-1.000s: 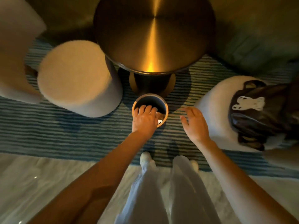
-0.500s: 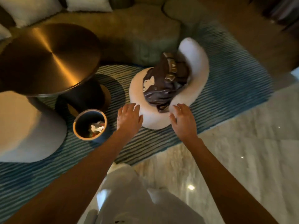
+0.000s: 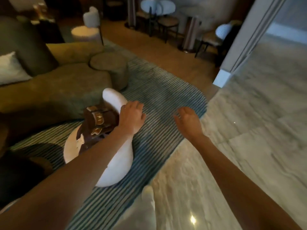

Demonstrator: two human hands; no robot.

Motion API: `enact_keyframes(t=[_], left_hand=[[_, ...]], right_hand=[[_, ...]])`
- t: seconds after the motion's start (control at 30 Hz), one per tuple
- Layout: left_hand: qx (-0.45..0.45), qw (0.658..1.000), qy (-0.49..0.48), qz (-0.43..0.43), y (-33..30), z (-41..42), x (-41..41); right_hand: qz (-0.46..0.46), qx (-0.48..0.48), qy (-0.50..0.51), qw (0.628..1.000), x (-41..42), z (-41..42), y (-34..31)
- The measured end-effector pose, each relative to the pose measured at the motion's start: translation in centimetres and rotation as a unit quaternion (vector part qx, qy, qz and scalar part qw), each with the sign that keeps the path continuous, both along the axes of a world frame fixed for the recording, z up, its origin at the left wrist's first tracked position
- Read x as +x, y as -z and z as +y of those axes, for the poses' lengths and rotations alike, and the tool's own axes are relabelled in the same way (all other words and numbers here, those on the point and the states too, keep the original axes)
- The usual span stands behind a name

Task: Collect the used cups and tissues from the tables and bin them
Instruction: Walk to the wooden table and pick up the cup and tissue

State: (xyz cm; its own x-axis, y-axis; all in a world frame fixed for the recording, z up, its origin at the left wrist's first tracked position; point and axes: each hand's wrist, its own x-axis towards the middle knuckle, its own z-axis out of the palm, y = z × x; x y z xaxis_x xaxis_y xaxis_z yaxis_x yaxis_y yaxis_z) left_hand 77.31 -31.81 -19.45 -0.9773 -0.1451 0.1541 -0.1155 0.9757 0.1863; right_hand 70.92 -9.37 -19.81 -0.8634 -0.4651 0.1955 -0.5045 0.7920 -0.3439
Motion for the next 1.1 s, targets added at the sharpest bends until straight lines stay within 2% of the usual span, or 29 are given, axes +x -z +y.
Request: enact_keyframes(t=[0.13,0.33,0.53,0.77,0.93,1.1], left_hand=[[-0.015,0.999,0.029,0.039,-2.6,0.3,-12.3],[-0.02,0.997,0.059,0.039,-6.0,0.7,-30.1],[-0.023,0.995,0.078,0.05,-6.1,-1.0,-43.7],[-0.035,0.998,0.049,-0.028,-1.1,-3.1,-60.3],[-0.032,0.998,-0.009,-0.047,-2.3,-5.2,-73.2],[-0.031,0.996,-0.055,-0.061,-1.8,-8.9,-82.0]], right_hand=[[0.021,0.018,0.03,0.999,-11.0,0.2,-3.7],[0.021,0.025,0.062,0.997,-26.2,-0.3,-8.4],[-0.004,0.003,0.081,0.997,-39.3,-0.4,-7.5],[-0.054,0.007,0.06,0.997,-58.0,-2.7,-3.0],[-0.069,0.003,0.046,0.997,-72.9,-4.4,-4.4],[-0.074,0.0,0.023,0.997,-84.9,-9.0,-5.4]])
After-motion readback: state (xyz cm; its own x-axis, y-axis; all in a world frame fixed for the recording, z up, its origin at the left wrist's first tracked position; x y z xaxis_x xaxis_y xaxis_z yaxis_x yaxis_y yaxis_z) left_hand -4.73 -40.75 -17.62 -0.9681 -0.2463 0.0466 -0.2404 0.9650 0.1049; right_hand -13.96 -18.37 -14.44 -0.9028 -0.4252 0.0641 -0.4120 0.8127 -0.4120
